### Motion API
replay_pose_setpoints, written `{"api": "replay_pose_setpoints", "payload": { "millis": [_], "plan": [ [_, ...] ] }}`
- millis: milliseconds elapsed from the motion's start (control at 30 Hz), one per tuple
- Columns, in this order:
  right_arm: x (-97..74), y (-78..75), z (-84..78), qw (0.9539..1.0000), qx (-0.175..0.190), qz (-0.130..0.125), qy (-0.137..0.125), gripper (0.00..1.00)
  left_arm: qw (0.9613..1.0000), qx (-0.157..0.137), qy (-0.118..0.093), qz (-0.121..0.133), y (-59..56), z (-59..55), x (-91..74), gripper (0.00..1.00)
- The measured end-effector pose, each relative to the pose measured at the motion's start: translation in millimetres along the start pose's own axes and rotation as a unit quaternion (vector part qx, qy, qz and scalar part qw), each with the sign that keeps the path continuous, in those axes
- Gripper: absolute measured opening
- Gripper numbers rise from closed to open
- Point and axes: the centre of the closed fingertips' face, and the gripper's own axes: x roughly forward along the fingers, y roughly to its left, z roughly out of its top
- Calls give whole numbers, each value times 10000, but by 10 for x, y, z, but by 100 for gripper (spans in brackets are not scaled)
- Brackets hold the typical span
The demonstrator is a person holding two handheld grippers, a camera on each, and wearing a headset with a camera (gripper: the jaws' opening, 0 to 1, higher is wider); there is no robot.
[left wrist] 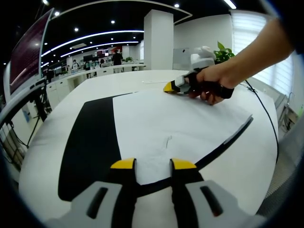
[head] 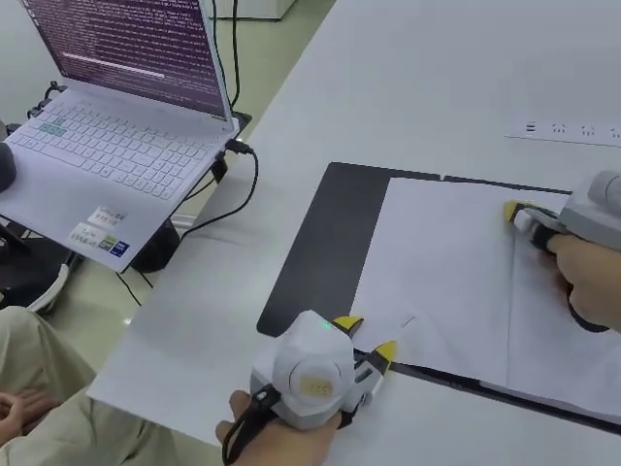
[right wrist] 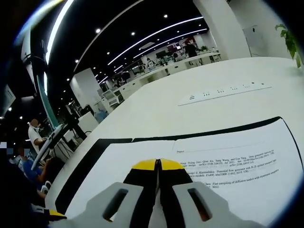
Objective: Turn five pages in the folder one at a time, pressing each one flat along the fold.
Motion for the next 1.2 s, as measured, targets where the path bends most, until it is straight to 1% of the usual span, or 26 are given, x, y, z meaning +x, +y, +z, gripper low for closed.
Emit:
{"api": "replay_pose_setpoints", "payload": {
  "millis": [100, 133, 167, 300, 433, 533, 633, 733, 1000, 1200],
  "plan": [
    [-81, 49, -50, 9999, 54, 83, 23, 0, 10000, 0, 1, 1, -4, 3, -2, 27],
    [-56, 11, -60, 9999, 63, 92, 33, 0, 10000, 0, -2, 0, -4, 3, -3, 27],
    [-67, 9, -75, 9999, 54, 111, 39, 0, 10000, -7, -4, 1, -6, 5, -4, 27],
    [-164, 93, -133, 9999, -28, 144, 53, 0, 10000, -4, 0, 6, -6, 2, -2, 27],
    [-265, 145, -191, 9998, 87, 186, 77, 0, 10000, -6, 7, 7, 5, -9, 7, 27],
    [-294, 145, -225, 9997, 111, 220, 80, 0, 10000, 8, 8, 5, 10, -13, 10, 27],
    [-319, 130, -235, 9995, 239, 213, 83, 0, 10000, 22, 21, 2, 6, -14, 10, 27],
    [-343, 127, -258, 9993, 294, 223, 108, 0, 10000, 26, 33, 2, 11, -17, 11, 27],
    [-468, 198, -375, 9984, 373, 374, 181, 0, 10000, 54, 43, -1, -5, -3, -4, 27],
    [-554, 231, -441, 9980, 453, 403, 168, 0, 10000, 58, 39, -3, -3, 0, -3, 27]
  ]
}}
